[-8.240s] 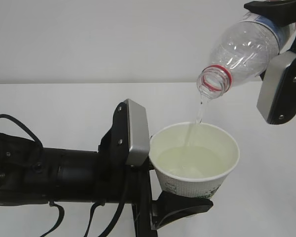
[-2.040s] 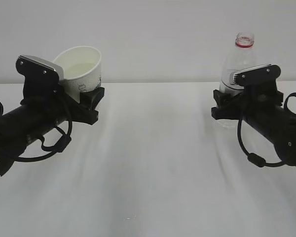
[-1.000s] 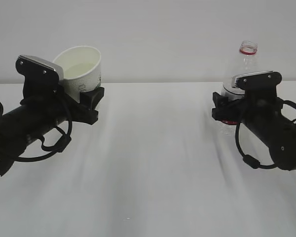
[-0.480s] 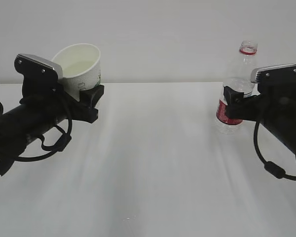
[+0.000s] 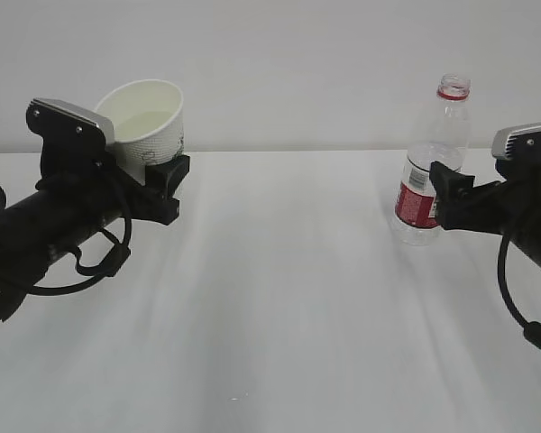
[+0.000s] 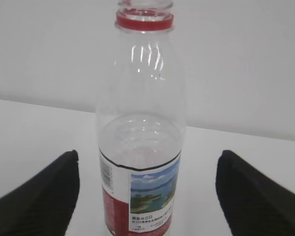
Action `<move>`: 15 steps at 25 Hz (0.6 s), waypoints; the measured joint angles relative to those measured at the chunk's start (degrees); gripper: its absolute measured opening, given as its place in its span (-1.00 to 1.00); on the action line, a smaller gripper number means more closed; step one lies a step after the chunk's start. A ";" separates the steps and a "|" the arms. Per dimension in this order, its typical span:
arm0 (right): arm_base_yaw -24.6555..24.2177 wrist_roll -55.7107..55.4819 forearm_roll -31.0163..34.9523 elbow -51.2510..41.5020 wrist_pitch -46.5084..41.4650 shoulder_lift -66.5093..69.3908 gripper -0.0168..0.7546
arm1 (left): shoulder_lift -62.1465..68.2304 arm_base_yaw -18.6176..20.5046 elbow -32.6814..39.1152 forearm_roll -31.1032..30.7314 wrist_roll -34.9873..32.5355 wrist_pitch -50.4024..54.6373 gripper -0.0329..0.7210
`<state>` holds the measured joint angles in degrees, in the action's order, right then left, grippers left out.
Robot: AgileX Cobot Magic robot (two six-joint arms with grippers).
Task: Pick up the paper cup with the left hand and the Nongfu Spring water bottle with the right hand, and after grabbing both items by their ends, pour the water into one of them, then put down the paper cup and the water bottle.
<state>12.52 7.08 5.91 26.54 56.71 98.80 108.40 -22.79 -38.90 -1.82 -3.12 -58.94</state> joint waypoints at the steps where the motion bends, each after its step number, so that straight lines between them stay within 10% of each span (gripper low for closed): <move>1: 0.00 0.00 0.00 -0.48 0.00 -0.37 0.74 | 0.00 0.00 0.00 0.00 0.00 0.00 0.42; 15: 0.00 -0.10 -0.30 -3.27 4.18 -1.05 0.66 | 0.00 1.83 0.00 4.12 0.00 0.00 0.42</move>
<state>12.52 6.98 5.62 23.27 60.89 97.75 108.40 -20.97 -38.90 2.30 -3.12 -58.94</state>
